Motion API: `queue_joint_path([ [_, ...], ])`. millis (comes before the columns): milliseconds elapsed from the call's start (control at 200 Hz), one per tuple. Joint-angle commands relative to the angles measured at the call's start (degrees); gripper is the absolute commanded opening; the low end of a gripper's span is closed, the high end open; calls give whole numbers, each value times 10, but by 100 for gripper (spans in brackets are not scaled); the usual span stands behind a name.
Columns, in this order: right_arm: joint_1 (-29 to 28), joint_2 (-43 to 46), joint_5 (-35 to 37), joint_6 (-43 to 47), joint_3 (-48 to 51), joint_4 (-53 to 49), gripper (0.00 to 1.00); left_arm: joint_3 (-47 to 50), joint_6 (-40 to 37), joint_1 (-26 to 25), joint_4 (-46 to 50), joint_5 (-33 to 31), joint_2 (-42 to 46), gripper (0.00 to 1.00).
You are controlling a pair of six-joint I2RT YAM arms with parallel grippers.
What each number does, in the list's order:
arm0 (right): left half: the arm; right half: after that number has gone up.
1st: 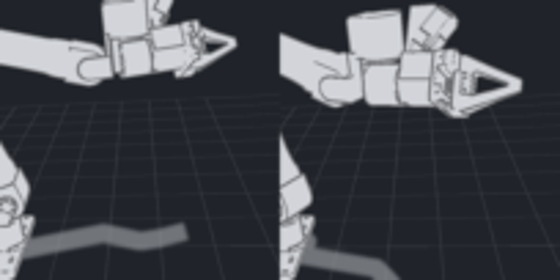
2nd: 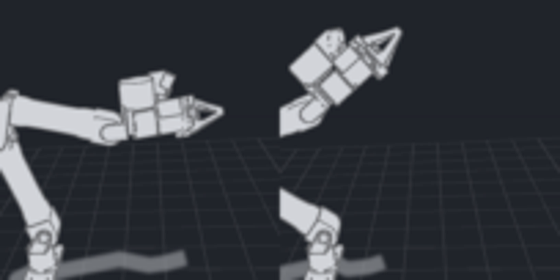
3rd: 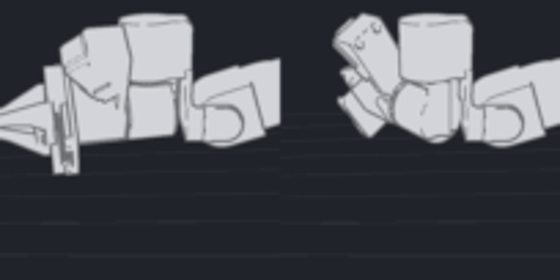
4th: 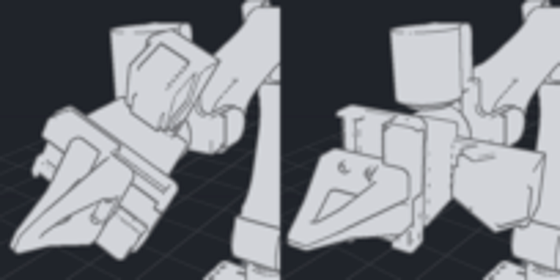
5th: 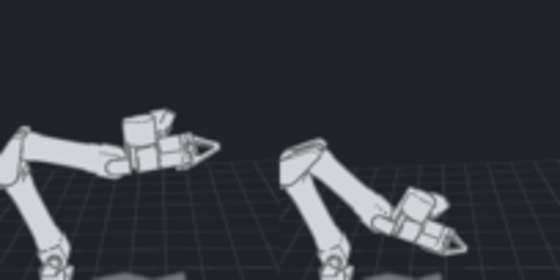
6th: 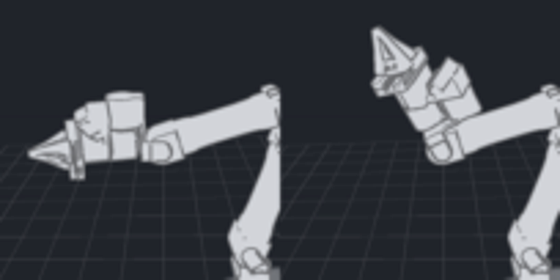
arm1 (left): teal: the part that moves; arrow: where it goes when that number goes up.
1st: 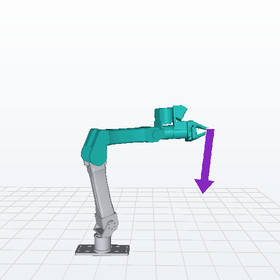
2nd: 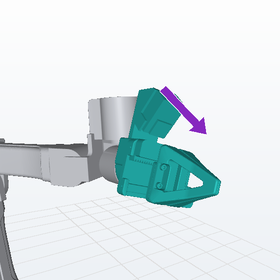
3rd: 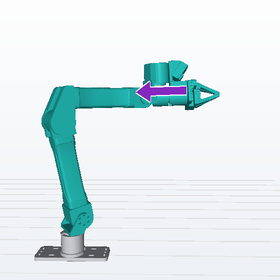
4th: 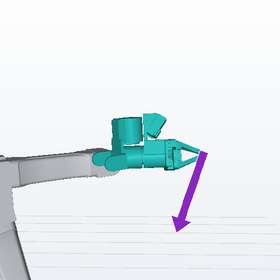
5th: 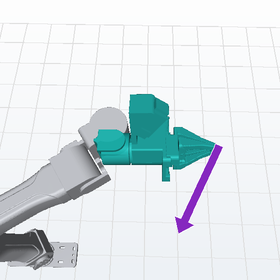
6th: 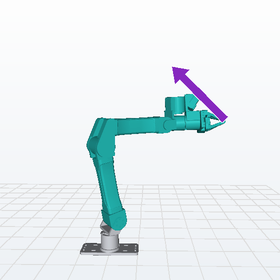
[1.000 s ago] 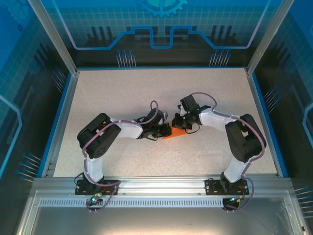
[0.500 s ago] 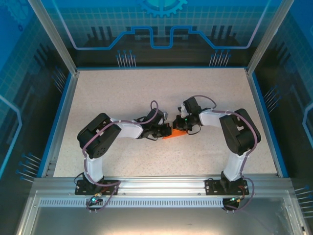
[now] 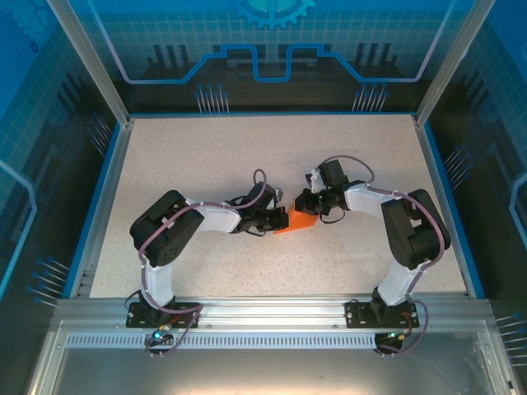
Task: Fold a paper plane with a square sheet of paper (pick it up from the middle)
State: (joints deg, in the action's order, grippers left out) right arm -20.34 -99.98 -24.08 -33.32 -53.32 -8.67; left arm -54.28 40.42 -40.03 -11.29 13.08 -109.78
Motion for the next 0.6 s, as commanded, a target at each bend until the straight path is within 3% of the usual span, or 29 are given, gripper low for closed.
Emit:
queue_joint_path([
  [0,5,-13,4,9,11,-6,8,15,-9,-7,94,-21,-30,0],
  [595,66,-76,21,33,-19,-17,6,28,-26,-8,127,-19,-20,0],
])
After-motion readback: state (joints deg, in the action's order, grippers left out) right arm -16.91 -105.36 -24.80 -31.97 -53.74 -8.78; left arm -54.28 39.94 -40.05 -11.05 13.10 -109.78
